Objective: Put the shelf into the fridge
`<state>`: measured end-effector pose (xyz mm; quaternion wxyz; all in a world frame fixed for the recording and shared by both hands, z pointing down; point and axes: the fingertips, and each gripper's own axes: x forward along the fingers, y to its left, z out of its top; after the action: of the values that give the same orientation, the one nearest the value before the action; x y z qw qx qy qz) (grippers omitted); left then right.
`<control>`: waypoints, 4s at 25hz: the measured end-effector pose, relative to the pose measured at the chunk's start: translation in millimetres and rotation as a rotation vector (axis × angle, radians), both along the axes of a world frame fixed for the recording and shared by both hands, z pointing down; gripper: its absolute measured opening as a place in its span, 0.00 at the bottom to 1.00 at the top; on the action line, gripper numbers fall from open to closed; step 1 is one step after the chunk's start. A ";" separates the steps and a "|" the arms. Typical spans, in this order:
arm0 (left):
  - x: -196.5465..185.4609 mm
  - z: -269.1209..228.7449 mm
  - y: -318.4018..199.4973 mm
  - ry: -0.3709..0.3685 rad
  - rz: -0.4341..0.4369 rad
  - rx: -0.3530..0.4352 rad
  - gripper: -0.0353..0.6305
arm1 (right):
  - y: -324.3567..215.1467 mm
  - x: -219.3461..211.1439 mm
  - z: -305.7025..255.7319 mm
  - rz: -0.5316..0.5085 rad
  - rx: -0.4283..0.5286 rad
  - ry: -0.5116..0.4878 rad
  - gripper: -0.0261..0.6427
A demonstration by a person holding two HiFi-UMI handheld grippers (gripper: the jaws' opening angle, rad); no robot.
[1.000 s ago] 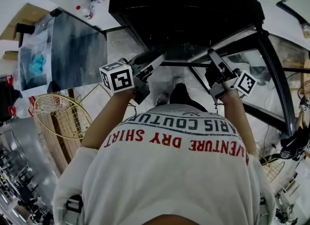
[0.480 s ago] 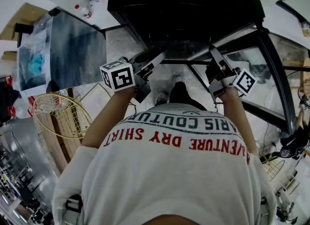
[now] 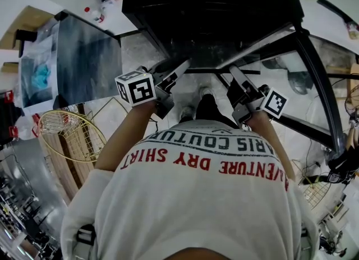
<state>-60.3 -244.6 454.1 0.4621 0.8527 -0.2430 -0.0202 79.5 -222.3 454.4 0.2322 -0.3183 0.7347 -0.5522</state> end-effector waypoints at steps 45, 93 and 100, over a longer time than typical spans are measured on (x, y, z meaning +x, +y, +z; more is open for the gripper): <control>-1.2 2.5 6.1 -0.116 0.119 0.140 0.37 | 1.6 -38.3 9.3 0.034 0.028 0.014 0.11; -14.0 -24.2 10.7 -0.236 0.063 0.216 0.19 | -65.0 -28.5 5.0 0.087 0.019 0.010 0.11; -12.4 -38.7 8.1 -0.215 0.062 0.234 0.15 | -79.2 -27.8 6.0 0.105 0.001 0.024 0.11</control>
<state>-72.7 -236.4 415.5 0.3313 0.9050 -0.2606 0.0575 51.7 -301.5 460.4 0.2524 -0.3628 0.7200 -0.5350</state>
